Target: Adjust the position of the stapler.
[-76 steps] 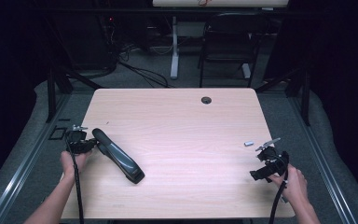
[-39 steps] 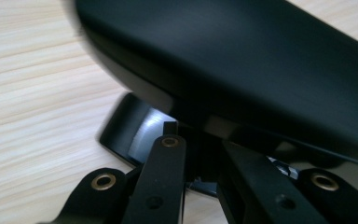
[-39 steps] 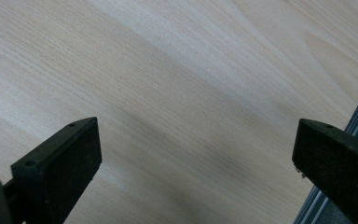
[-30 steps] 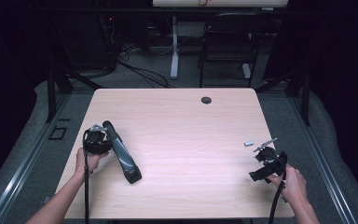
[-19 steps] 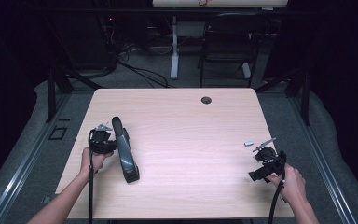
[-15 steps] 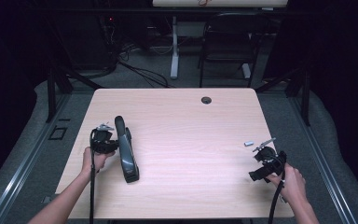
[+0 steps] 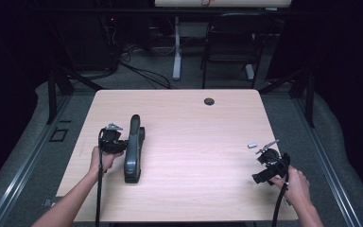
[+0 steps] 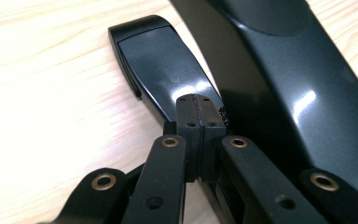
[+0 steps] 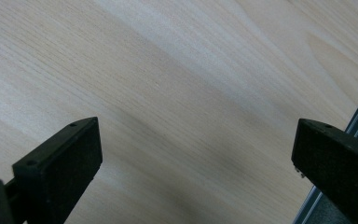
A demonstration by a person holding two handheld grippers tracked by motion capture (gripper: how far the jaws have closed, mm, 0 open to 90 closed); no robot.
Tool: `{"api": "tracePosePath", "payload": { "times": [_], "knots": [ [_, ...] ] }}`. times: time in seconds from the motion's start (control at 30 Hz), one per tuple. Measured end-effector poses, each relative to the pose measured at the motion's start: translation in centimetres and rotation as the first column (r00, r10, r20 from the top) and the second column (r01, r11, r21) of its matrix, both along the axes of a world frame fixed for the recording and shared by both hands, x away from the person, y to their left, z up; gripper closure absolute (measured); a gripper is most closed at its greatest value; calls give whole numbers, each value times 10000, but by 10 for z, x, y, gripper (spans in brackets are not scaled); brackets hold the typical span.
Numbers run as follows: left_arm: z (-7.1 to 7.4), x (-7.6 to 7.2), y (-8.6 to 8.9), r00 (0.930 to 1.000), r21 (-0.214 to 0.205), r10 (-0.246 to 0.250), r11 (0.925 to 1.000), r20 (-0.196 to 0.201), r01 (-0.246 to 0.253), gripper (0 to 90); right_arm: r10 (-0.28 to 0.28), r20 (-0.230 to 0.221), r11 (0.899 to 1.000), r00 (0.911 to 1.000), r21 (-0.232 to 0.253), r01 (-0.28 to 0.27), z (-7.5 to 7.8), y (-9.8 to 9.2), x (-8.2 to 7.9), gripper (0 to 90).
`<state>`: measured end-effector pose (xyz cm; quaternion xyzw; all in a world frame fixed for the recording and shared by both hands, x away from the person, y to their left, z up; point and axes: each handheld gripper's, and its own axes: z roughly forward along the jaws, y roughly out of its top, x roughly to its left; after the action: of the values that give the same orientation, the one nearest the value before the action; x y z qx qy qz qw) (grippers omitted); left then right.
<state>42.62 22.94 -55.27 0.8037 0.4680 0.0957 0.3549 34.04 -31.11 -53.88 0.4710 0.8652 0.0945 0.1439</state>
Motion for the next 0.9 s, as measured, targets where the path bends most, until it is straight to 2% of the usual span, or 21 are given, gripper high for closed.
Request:
{"api": "tracePosePath", "payload": {
  "times": [0.23, 0.3, 0.43, 0.5, 0.53, 0.67, 0.77, 0.8, 0.87, 0.9],
  "knots": [
    [3, 1, -23, 9977, 25, -660, 9978, 126, 659, 900, 16, -24, 10000, 10000, -18, -17, 0, 0, 0, 11],
    [4, 0, -30, 9961, 156, -863, 9962, 188, 860, 900, 69, -67, 10000, 10000, 11, -69, 1, 0, 0, 11],
    [5, -1, -39, 9905, 249, -1365, 9904, 181, 1360, 900, 86, -72, 10000, 9999, 36, -86, 0, 0, 0, 11],
    [6, -3, -44, 9875, 432, -1548, 9872, 307, 1534, 900, 86, -95, 10000, 9999, 39, -86, 0, 0, 0, 11],
    [8, -4, -46, 9851, 654, -1679, 9841, 368, 1652, 900, 88, -93, 10000, 9999, 33, -87, 0, 0, 0, 11],
    [8, -4, -49, 9868, 820, -1553, 9851, 460, 1512, 900, 51, -45, 9999, 10000, 101, -51, 0, 0, -1, 12],
    [6, -1, -46, 9881, 618, -1492, 9872, 364, 1468, 900, 103, -115, 9999, 9999, 75, -102, 0, 0, 0, 12],
    [6, 0, -45, 9886, 577, -1465, 9878, 358, 1443, 900, -82, 110, 9994, 9999, 332, 79, -3, 1, -2, 12],
    [5, 1, -41, 9905, 458, -1344, 9901, 290, 1329, 900, -76, 107, 9995, 9999, 306, 72, -3, 1, -2, 12],
    [4, 2, -38, 9920, 413, -1240, 9916, 240, 1229, 900, 33, -38, 9999, 10000, 169, -32, -2, 0, -1, 13]
  ]
}}
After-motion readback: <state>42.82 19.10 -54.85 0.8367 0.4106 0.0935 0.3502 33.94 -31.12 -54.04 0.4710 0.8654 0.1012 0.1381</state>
